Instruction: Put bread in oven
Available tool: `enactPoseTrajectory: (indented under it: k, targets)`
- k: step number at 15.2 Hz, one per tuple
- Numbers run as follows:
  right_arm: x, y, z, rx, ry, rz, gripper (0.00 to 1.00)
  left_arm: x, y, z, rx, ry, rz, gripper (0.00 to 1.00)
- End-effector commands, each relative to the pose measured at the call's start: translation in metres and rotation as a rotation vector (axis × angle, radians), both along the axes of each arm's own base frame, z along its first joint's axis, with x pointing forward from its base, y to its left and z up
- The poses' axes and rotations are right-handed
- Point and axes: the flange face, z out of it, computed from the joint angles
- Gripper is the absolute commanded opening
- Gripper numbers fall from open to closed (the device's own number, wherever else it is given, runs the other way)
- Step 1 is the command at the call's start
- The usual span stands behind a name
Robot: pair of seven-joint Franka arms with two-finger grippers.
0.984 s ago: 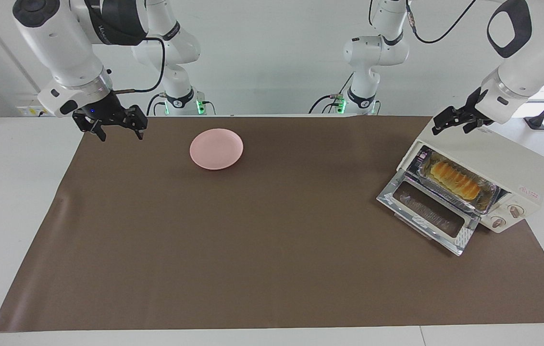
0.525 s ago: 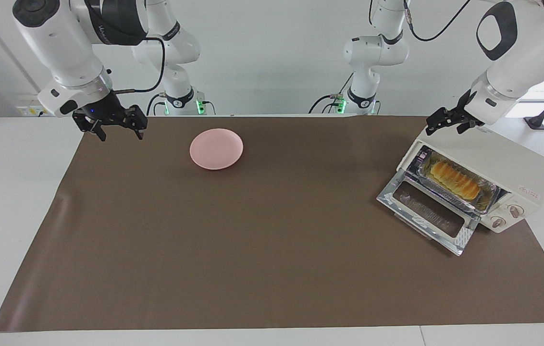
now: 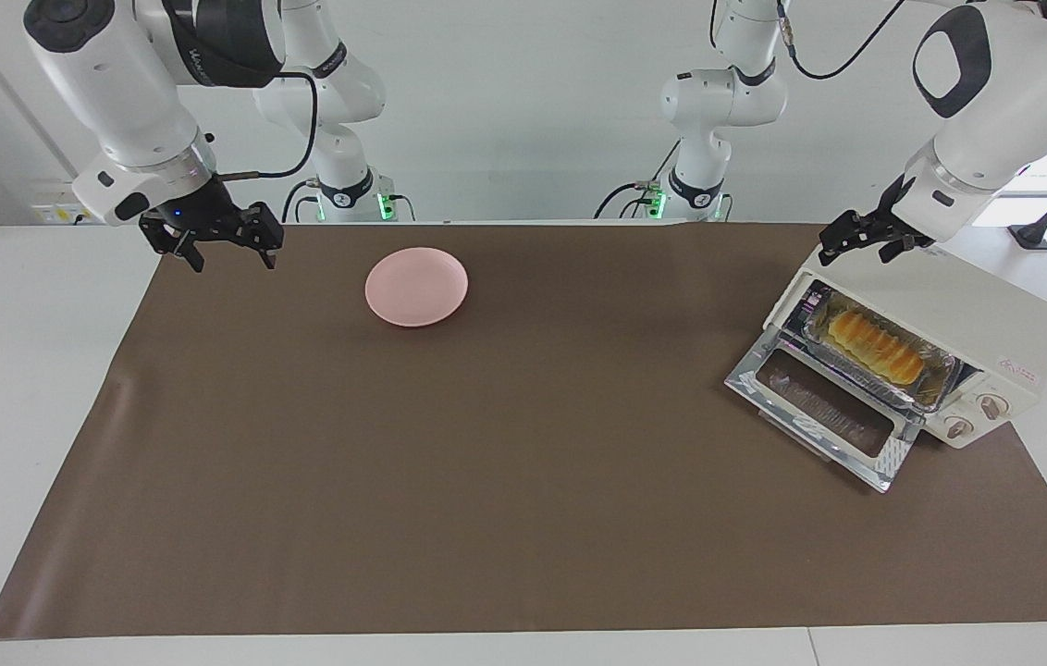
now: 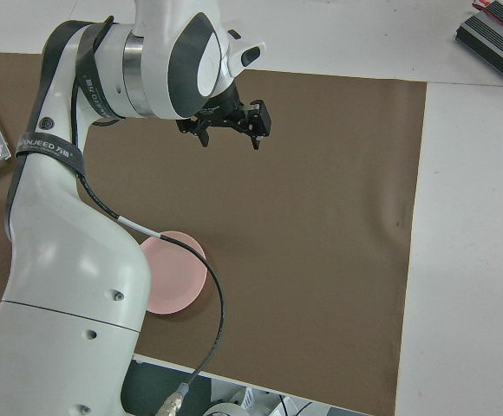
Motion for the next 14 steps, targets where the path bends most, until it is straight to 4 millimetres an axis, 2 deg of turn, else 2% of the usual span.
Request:
enactPoseTrajectory:
  k: [1, 3, 8, 14]
  targets:
    - [-0.006, 0.000, 0.003, -0.004, 0.007, -0.010, 1.00, -0.009, -0.014, -0.005, 0.019, -0.016, -0.034, 1.00]
    - [-0.006, -0.001, 0.003, -0.004, 0.005, -0.010, 1.00, -0.003, -0.023, 0.006, 0.020, -0.054, -0.048, 1.00]
    - [-0.006, -0.001, 0.003, -0.004, 0.005, -0.012, 1.00, -0.005, -0.026, 0.014, 0.020, -0.051, -0.053, 1.00]
    - [-0.006, 0.000, 0.003, -0.004, 0.007, -0.009, 1.00, -0.001, -0.027, 0.014, 0.020, -0.079, -0.048, 1.00]
